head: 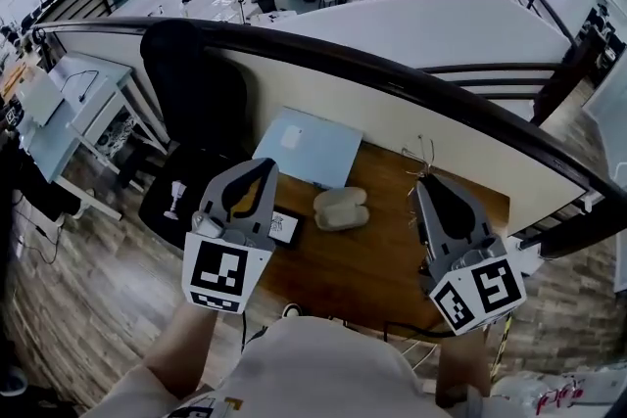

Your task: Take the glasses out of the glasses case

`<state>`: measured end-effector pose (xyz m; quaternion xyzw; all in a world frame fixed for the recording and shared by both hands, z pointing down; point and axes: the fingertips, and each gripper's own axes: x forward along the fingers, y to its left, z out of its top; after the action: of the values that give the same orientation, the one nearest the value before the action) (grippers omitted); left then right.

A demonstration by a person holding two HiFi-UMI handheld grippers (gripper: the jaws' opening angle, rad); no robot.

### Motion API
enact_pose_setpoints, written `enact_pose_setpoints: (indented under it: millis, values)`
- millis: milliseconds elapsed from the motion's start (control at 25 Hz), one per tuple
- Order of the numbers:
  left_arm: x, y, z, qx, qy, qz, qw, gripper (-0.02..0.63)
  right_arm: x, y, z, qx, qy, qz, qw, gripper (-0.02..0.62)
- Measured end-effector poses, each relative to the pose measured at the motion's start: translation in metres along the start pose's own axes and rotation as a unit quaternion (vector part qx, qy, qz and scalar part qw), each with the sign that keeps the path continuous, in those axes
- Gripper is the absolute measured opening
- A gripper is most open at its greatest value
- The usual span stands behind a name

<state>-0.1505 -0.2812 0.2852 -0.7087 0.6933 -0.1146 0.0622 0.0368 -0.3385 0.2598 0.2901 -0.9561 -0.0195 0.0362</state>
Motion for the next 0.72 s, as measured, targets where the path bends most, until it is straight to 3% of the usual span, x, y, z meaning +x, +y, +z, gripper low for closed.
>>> enact_pose_setpoints:
  millis: [160,480,720]
  values:
    - [-0.009,-0.003,0.007,-0.008,-0.006,0.001,1.0,0.002,-0.017,-0.004,-0.004,0.02,-0.005,-0.014,1.0,0.034]
    - [-0.017,-0.011,-0.002,-0.015,0.016,-0.003,0.9998,0.002,-0.021,0.015,-0.038,0.035,0.04,0.021,0.998,0.034]
    - [-0.021,-0.016,-0.003,-0.019,0.021,-0.006,0.9996,0.002,-0.02,0.013,-0.042,0.013,0.049,0.025,0.998,0.034]
